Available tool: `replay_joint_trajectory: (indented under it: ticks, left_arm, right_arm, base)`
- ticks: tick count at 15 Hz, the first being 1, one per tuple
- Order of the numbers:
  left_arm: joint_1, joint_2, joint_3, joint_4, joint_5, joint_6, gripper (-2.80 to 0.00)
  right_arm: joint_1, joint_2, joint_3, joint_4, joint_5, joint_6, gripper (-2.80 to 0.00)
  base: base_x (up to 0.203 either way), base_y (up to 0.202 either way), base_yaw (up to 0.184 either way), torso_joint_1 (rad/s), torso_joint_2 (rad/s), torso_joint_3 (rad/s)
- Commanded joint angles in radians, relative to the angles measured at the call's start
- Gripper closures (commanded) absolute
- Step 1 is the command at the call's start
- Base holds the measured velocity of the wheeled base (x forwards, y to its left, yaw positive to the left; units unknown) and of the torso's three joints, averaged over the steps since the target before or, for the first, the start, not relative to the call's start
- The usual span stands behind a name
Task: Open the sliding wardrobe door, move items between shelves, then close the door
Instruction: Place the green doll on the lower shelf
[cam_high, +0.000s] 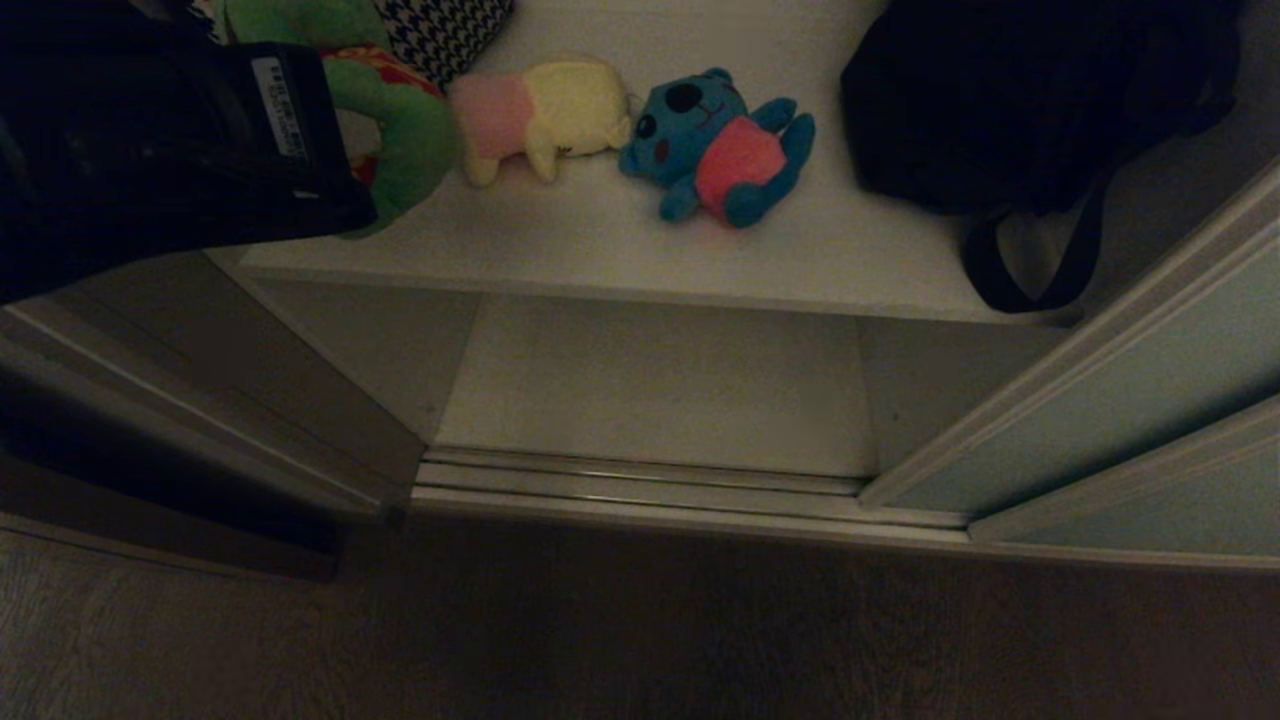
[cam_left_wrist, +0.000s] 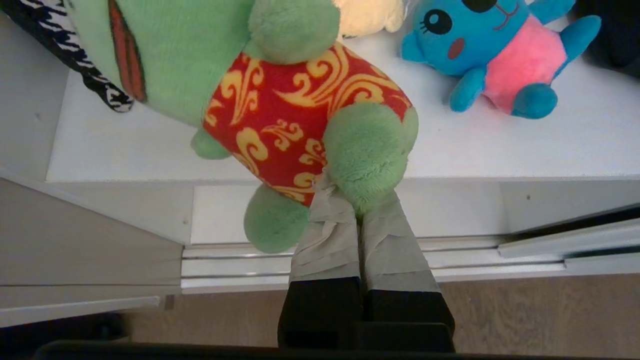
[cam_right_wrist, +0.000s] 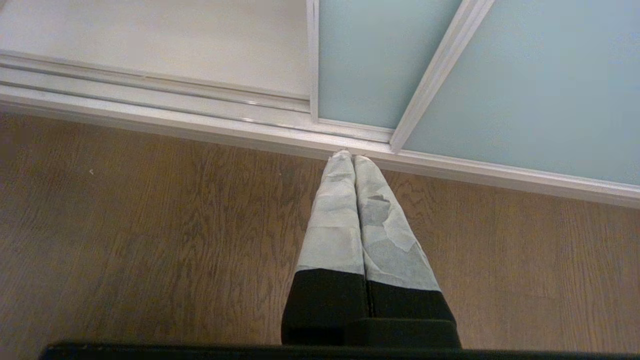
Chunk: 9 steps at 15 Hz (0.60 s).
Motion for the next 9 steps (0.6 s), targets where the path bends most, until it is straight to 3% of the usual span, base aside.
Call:
replay_joint_trajectory:
  ticks: [1, 6, 9]
  left_arm:
    - [-0.002, 0.001, 0.005, -0.003, 0.002, 0.0, 0.0]
    - [-0.002, 0.0, 0.006, -0.006, 0.001, -0.002, 0.0]
    - [-0.002, -0.018, 0.038, -0.005, 0.001, -0.01, 0.0]
  right_arm:
    - [0.0, 0.001, 0.0, 0.0, 0.0, 0.0, 0.0]
    - [0.0, 0.001, 0.0, 0.0, 0.0, -0.001, 0.0]
    - [0.0, 0.001, 0.0, 0.0, 0.0, 0.0, 0.0]
  base:
    - [0.0, 0.0, 0.0, 0.0, 0.0, 0.0]
    - [-0.162, 0.0, 0.001, -0.001, 0.0, 0.002]
    - [0.0, 0.0, 0.0, 0.0, 0.0, 0.0]
